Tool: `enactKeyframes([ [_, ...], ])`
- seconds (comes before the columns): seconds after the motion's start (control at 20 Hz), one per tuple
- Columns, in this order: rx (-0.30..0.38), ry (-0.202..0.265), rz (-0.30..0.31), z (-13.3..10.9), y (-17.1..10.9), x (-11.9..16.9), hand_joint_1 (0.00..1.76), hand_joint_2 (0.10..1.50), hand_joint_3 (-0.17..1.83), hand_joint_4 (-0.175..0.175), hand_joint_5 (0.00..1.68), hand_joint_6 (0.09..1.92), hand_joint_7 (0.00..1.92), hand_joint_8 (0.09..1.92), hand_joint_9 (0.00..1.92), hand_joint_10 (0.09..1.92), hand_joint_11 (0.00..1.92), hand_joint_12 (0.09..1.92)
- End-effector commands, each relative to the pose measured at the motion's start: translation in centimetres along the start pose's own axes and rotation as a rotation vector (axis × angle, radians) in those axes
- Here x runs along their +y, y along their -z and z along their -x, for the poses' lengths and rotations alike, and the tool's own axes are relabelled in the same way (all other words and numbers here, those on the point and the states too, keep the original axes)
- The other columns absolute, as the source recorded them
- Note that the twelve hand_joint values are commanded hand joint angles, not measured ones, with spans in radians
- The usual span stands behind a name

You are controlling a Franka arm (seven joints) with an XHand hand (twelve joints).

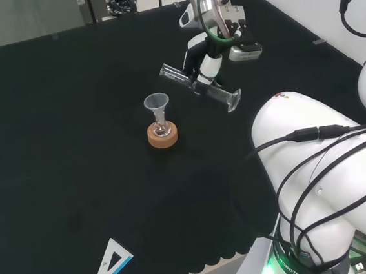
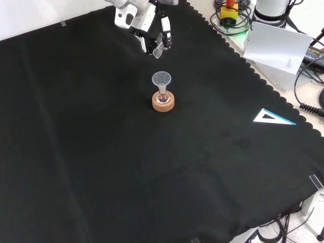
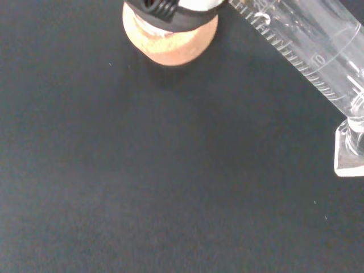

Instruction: Put the graduated cylinder back on the table.

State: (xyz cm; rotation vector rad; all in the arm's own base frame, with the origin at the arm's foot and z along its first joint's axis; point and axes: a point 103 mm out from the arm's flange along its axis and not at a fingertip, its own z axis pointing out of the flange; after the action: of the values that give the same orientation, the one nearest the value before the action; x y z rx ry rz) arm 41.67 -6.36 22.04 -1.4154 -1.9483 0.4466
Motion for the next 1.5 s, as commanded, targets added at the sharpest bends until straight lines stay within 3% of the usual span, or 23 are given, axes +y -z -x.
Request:
enactKeyframes([
  [0.05,0.024,0.041,0.064,0.7,0.0,0.4,1.14,1.11,-0.01,-0.11,1.01,0.98,1.44,0.18,1.55,0.09,1.32,0.7],
  [0.55,0.107,0.057,0.346,2.9,-0.7,2.5,1.14,1.11,-0.01,-0.105,1.01,0.98,1.44,0.17,1.55,0.09,1.32,0.7],
  [1.5,0.256,0.206,0.596,3.2,0.2,10.3,1.14,1.11,-0.01,-0.102,1.01,0.98,1.44,0.17,1.55,0.09,1.31,0.69],
])
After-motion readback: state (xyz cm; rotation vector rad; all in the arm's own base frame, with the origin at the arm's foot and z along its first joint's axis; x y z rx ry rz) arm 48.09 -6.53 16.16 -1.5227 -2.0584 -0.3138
